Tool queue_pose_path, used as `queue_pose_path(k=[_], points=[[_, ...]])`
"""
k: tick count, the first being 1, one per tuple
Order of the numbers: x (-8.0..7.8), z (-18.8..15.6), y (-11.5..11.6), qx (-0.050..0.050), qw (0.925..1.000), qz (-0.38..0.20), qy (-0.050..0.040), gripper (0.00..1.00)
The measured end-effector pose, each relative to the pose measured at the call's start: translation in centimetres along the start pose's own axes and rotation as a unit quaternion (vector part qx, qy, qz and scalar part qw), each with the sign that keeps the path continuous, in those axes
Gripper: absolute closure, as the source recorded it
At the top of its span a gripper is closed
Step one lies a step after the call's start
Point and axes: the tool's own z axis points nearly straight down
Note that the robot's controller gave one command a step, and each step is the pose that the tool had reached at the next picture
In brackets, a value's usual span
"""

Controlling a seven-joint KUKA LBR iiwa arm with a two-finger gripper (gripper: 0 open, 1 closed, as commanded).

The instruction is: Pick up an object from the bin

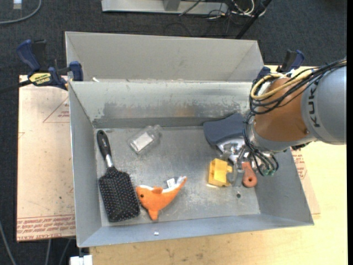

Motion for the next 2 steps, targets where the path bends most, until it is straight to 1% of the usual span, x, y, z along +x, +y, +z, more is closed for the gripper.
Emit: queue_pose_path(k=[1,2], points=[[-0.3,-0.1,0.7,0.004,0.9976,-0.069,0.0014,1.0],[1.3,-0.3,1.7,0.001,0.9999,-0.012,-0.0035,1.0]])
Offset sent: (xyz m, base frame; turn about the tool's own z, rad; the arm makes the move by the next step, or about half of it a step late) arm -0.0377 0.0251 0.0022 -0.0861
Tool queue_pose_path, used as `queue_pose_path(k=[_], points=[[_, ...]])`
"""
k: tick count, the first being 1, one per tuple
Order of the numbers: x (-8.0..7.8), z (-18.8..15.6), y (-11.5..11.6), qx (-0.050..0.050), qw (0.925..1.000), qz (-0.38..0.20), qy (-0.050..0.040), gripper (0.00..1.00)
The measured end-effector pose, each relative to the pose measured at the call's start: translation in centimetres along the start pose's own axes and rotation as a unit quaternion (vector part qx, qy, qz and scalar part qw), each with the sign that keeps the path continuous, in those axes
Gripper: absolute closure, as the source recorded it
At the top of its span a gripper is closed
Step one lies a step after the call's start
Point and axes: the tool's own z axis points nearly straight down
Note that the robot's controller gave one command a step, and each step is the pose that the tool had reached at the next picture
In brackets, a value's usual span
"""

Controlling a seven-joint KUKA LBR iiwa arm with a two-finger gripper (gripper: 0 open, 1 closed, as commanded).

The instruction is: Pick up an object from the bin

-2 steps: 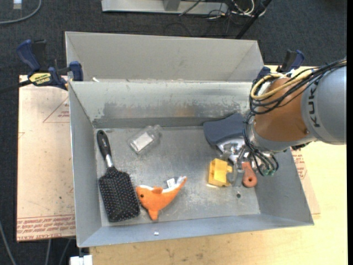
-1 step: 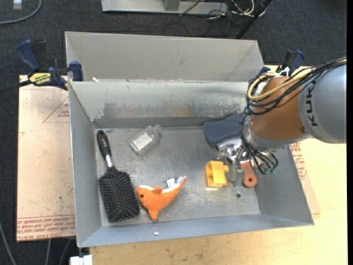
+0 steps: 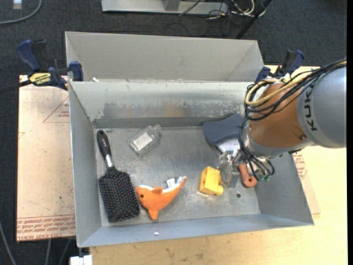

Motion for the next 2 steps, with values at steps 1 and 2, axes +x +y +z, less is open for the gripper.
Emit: queue_pose_path(k=[1,2], points=[[-3.3,-3.3,-1.5,0.0,0.998,-0.062,0.0069,1.0],[0.8,-6.9,4.6,-0.001,0.9993,-0.037,-0.0007,0.0]])
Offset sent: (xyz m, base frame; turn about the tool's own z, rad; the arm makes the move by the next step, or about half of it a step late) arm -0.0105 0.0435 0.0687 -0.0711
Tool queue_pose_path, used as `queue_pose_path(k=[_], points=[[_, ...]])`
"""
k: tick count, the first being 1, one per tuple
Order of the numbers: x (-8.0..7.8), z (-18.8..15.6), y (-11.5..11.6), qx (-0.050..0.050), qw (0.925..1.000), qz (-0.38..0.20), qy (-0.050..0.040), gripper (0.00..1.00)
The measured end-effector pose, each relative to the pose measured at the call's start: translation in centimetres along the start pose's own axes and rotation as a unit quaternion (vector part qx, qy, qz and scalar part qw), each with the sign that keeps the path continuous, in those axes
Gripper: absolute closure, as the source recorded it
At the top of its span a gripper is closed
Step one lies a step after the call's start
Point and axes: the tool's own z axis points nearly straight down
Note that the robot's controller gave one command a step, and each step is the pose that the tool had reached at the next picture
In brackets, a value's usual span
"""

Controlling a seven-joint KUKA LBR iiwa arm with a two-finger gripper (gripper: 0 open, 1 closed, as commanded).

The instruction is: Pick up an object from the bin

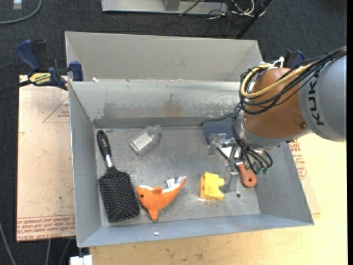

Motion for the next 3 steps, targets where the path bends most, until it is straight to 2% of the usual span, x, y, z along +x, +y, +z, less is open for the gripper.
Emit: queue_pose_path(k=[1,2,3], points=[[0.0,0.0,-0.1,0.001,1.0,0.0,0.0002,0.0],[1.3,3.2,0.7,0.001,0.9997,-0.025,-0.0042,0.0],[4.0,7.6,0.6,0.0,0.998,0.063,-0.0031,1.0]])
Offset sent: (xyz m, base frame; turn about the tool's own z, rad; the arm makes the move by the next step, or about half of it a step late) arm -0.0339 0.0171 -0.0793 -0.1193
